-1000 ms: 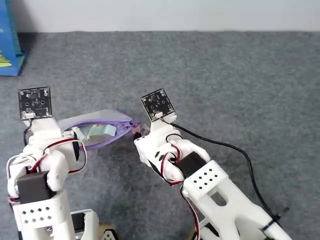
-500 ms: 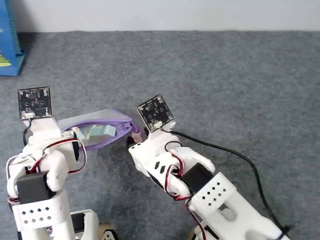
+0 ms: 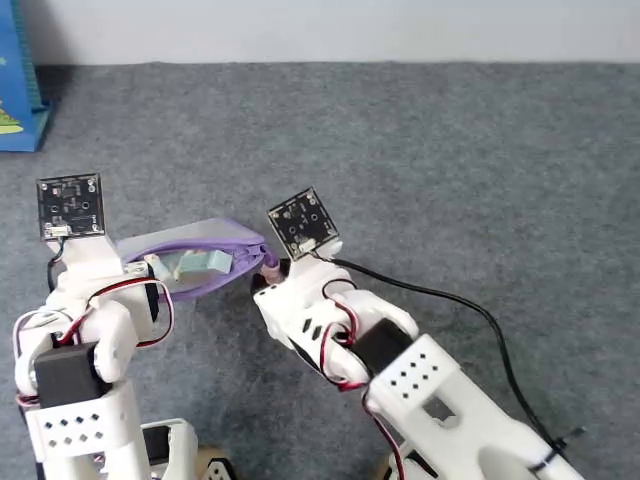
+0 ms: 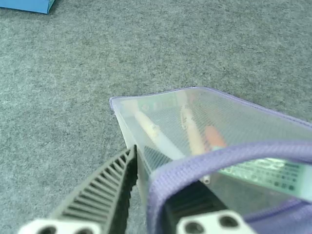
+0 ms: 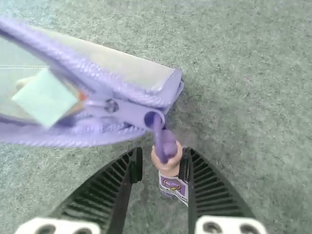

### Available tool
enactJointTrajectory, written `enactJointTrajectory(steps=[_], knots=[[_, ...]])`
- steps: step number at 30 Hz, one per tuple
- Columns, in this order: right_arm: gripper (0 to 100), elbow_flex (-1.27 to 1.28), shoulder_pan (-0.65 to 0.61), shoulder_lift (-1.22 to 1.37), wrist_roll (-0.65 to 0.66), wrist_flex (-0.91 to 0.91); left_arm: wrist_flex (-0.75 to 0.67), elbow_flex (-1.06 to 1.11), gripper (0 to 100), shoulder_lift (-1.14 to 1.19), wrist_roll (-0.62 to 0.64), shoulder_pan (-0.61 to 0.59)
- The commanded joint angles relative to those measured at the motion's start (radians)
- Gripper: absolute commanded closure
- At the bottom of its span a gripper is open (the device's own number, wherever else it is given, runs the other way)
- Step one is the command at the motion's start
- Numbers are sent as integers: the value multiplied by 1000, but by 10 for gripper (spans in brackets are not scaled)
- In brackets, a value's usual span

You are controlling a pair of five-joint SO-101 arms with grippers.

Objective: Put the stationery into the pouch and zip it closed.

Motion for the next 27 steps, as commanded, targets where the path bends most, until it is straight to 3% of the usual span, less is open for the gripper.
enactJointTrajectory(steps=[1,5,9,19,27], knots=[[875,-46,25,39,14,-51,9,-38,986,-18,14,5],[880,-44,53,38,14,-39,9,-38,986,-18,11,5],[997,-44,82,-31,40,-2,9,-38,986,-18,11,5],[991,63,90,-377,149,39,2,-45,979,-18,11,6],[991,75,136,-476,144,33,9,-94,729,-20,12,94]])
